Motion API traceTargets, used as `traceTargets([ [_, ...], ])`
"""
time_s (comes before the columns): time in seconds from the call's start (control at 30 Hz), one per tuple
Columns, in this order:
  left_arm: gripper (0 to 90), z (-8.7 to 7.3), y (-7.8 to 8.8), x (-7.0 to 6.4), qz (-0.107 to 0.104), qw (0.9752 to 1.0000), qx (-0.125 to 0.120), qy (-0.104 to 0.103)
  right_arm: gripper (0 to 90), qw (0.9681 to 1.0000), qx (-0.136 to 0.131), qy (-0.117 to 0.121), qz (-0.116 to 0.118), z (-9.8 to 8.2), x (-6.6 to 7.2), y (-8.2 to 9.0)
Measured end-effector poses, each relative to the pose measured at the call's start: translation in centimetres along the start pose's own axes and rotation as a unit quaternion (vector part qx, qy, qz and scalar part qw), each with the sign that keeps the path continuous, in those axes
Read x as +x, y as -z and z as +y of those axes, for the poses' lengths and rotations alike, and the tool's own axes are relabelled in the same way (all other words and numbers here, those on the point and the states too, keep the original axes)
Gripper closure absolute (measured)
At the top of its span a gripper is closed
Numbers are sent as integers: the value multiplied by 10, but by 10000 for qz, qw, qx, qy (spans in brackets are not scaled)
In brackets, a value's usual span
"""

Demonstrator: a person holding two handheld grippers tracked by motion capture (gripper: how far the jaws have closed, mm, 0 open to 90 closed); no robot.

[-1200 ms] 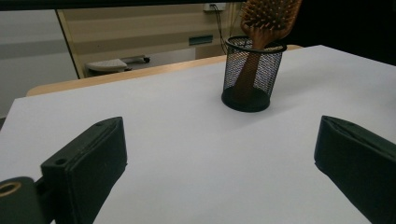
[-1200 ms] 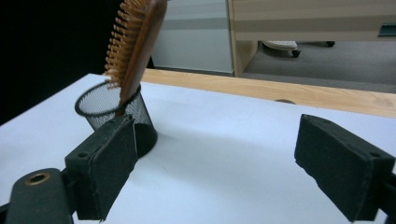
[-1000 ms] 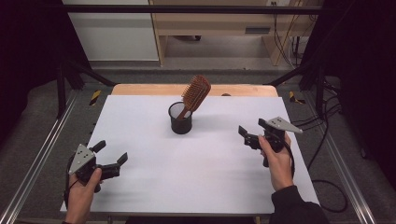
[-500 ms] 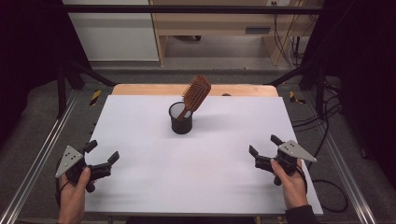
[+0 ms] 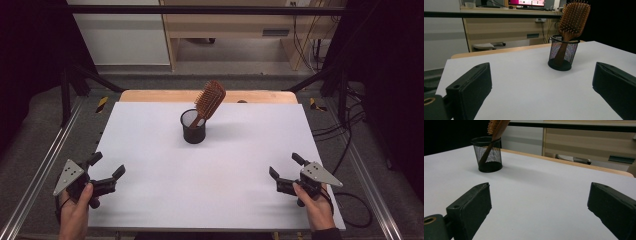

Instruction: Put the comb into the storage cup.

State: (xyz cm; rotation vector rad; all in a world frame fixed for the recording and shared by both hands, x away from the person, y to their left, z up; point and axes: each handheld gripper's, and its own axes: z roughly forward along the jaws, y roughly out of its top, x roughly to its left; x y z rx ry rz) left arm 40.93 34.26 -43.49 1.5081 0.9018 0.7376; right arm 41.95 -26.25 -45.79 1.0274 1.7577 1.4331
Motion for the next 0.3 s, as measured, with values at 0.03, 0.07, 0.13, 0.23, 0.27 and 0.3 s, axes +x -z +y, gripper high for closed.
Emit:
traceTargets([
  [0.03,24,0,0,0,-17,10000,-9,-9,51,10000,2,-7,29,0,1,0],
  [0.07,24,0,0,-1,-31,10000,-21,-20,52,10000,-15,10,43,-1,1,0],
  [0.13,24,1,1,-2,-51,10000,-34,-39,51,9999,-29,42,91,-1,2,0],
  [0.23,24,1,-1,-3,-80,10000,-19,-53,50,9999,-37,59,104,-2,4,-1],
  [0.27,23,1,-1,-4,-82,9999,-22,-56,49,9999,-34,66,99,-2,4,-2],
  [0.3,24,1,-1,-4,-85,9999,-24,-63,48,9999,-27,44,103,-2,4,-2],
])
